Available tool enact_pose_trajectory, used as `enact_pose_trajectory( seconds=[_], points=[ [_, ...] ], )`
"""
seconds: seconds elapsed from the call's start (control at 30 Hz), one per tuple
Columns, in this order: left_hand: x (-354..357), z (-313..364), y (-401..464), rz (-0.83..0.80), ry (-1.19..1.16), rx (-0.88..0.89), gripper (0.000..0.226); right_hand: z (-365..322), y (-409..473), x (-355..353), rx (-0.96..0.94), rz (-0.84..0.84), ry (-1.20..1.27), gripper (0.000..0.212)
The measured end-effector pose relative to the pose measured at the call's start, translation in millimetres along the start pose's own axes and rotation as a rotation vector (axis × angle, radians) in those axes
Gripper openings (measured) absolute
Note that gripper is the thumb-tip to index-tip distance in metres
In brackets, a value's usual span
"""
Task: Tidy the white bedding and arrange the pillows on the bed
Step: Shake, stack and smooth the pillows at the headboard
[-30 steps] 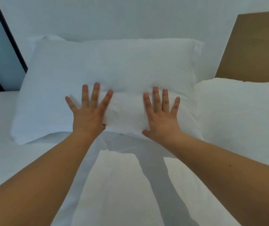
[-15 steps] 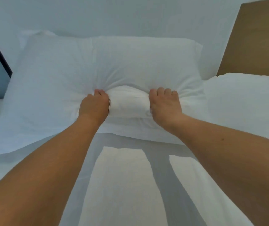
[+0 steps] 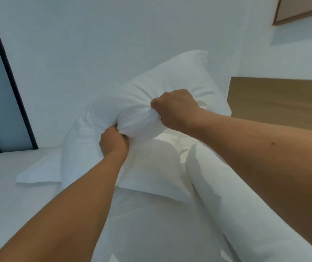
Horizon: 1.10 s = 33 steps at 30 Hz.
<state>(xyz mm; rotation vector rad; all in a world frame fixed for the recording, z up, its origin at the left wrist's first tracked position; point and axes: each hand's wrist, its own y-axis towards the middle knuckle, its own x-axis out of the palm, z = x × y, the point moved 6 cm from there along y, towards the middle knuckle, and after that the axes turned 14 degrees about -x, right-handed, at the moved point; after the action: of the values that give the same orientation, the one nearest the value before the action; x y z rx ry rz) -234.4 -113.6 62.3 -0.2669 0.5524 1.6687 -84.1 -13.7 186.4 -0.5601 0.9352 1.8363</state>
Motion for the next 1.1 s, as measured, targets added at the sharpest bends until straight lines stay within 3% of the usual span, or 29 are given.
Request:
enact_pose_trajectory(
  seconds=[0.17, 0.3, 0.43, 0.57, 0.63, 0.77, 0.87, 0.97, 1.1],
  points=[
    [41.2, 109.6, -121.6, -0.115, -0.282, 0.048, 0.019, 68.2, -129.6, -69.6, 0.100, -0.055, -0.131, 0.016],
    [81.5, 194.2, -220.8, -0.192, -0.242, 0.286, 0.021, 113.8, -244.9, -102.8, 0.295, -0.124, -0.142, 0.016],
    [131.2, 222.8, -296.5, -0.228, 0.019, 0.612, 0.018, 125.8, -340.2, -83.5, 0.537, -0.195, 0.000, 0.013],
    [207.4, 191.1, -365.2, -0.312, 0.454, 0.973, 0.018, 86.7, -437.9, 3.8, 0.829, -0.478, 0.379, 0.035],
    [231.9, 168.4, -381.0, -0.357, 0.542, 0.978, 0.014, 69.0, -462.1, 33.5, 0.887, -0.532, 0.485, 0.040],
    [243.5, 165.0, -360.7, -0.407, 0.657, 0.928, 0.019, 71.7, -459.7, 44.0, 0.903, -0.439, 0.516, 0.053],
    [227.6, 157.3, -329.5, -0.511, 0.676, 0.919, 0.031, 72.4, -435.7, 42.0, 0.856, -0.391, 0.411, 0.065],
    [191.1, 125.7, -287.2, -0.436, 0.771, 0.901, 0.060, 63.1, -393.1, 35.4, 0.732, -0.248, 0.260, 0.060],
    [138.7, 52.4, -199.4, -0.319, 0.929, 0.762, 0.081, 21.9, -306.7, 49.4, 0.493, -0.136, 0.285, 0.065]
  ],
)
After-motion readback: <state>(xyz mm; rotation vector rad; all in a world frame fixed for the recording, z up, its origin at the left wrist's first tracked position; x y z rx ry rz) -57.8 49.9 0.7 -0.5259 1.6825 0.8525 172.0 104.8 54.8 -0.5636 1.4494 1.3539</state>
